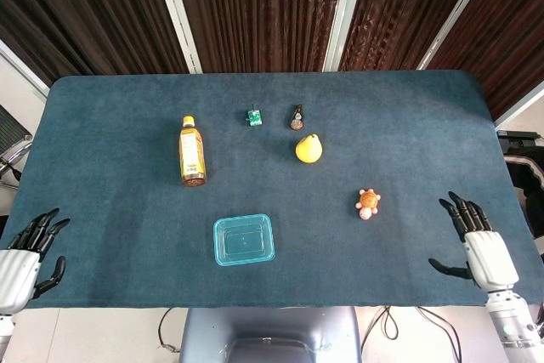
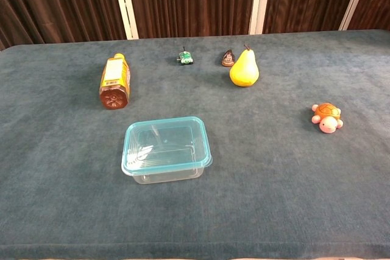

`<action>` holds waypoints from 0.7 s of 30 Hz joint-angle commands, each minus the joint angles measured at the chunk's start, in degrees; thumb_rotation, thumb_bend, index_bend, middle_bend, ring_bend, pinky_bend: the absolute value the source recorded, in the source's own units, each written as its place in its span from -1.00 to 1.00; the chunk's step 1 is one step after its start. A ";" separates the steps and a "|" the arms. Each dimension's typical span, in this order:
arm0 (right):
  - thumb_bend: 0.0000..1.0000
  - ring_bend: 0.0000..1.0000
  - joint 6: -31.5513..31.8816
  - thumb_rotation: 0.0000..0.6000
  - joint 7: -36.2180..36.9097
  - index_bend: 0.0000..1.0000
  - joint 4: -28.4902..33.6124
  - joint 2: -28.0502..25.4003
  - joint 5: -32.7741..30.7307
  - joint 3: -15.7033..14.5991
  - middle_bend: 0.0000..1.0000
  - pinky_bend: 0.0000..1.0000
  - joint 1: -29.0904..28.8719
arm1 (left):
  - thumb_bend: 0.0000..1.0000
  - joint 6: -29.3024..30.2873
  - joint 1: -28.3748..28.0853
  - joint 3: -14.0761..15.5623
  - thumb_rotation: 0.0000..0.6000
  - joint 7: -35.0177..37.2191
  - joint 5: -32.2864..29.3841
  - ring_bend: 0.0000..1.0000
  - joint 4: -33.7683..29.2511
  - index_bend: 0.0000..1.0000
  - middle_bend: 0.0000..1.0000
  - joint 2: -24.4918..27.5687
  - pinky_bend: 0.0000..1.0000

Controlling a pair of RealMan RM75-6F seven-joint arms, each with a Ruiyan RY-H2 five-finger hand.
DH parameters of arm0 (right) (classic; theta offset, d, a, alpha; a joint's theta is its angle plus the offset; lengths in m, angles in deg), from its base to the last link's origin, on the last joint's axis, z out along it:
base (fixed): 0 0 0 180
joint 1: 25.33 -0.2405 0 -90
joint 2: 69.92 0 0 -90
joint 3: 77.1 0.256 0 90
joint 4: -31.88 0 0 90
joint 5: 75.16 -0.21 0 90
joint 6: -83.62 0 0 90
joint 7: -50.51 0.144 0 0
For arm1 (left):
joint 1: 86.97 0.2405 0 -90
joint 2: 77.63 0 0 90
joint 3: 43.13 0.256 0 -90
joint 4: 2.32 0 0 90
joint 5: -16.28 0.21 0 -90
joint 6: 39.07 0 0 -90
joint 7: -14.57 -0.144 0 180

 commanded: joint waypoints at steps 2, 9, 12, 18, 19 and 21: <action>-0.66 -0.02 -0.77 1.00 -1.99 -0.73 -0.18 0.75 -0.01 0.67 -0.95 -0.40 -1.14 | 0.06 0.27 0.15 0.16 1.00 0.33 0.28 -0.86 0.13 -0.70 -0.94 0.14 -0.49; -0.63 0.82 -6.84 1.00 -8.68 -0.47 -2.86 5.25 -3.10 4.01 -0.60 0.47 -6.44 | 0.06 1.34 0.45 0.64 1.00 2.40 1.44 -0.86 0.97 -0.70 -0.94 0.57 -0.49; -0.56 0.89 -9.06 1.00 -9.67 -0.38 -5.32 7.50 -5.19 5.68 -0.55 0.54 -8.57 | 0.06 1.76 0.58 0.56 1.00 3.48 1.40 -0.86 1.30 -0.70 -0.94 0.68 -0.48; -0.48 0.90 -13.64 1.00 -8.87 -0.26 -12.21 12.60 -7.97 7.49 -0.54 0.56 -12.55 | 0.06 2.28 0.81 0.66 1.00 5.12 1.53 -0.86 1.77 -0.70 -0.94 1.04 -0.48; -0.48 0.90 -14.37 1.00 -8.75 -0.25 -13.16 13.30 -8.33 7.58 -0.54 0.56 -13.07 | 0.06 2.33 0.82 0.66 1.00 5.32 1.54 -0.86 1.85 -0.70 -0.94 1.07 -0.48; -0.48 0.90 -15.66 1.00 -8.64 -0.23 -15.51 15.05 -8.92 7.75 -0.54 0.56 -14.17 | 0.06 2.45 0.86 0.65 1.00 5.68 1.57 -0.86 1.93 -0.70 -0.94 1.16 -0.48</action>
